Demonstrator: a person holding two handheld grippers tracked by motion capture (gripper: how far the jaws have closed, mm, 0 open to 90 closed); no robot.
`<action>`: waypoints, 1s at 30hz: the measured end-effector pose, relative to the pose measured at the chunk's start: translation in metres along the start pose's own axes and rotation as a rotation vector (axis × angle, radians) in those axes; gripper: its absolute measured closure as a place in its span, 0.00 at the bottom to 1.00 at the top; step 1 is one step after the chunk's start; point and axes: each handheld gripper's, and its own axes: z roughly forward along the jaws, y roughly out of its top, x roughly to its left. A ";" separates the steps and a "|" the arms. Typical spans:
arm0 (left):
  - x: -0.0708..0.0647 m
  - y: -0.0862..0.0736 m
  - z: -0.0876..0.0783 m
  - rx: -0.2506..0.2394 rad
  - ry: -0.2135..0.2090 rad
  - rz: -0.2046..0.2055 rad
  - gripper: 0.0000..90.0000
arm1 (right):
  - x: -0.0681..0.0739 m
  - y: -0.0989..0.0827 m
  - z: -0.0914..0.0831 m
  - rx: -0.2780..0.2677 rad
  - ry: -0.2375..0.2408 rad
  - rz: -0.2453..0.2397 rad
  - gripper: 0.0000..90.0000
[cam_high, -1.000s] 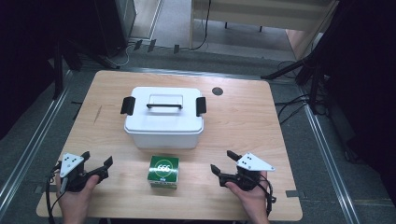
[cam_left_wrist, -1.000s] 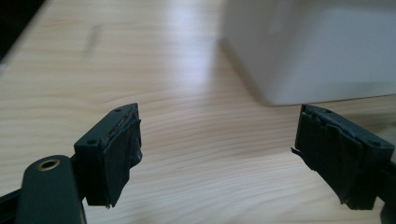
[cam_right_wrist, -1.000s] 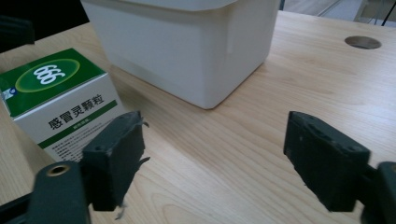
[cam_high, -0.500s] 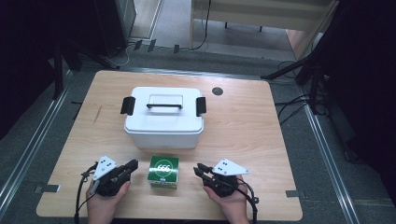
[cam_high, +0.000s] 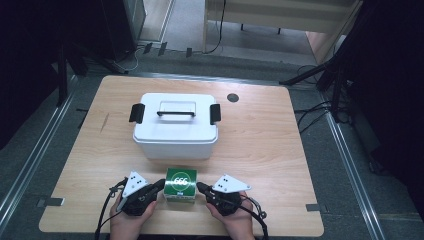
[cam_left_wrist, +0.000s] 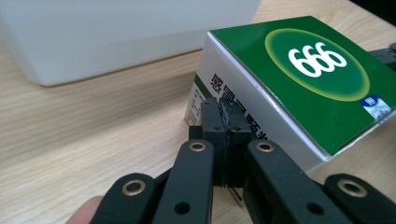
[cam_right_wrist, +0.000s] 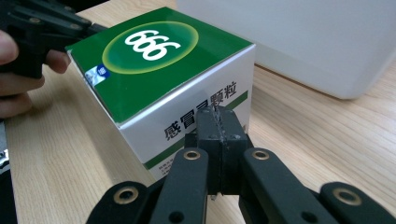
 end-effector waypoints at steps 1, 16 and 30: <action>-0.001 0.000 0.001 0.002 -0.011 -0.005 1.00 | -0.002 0.000 -0.001 0.002 0.003 0.005 1.00; 0.015 0.001 -0.009 -0.047 0.065 -0.016 0.79 | -0.032 -0.002 -0.026 -0.017 0.000 -0.050 0.83; 0.106 -0.003 -0.049 -0.087 0.378 -0.105 0.16 | -0.087 0.011 -0.075 -0.049 -0.129 0.004 0.35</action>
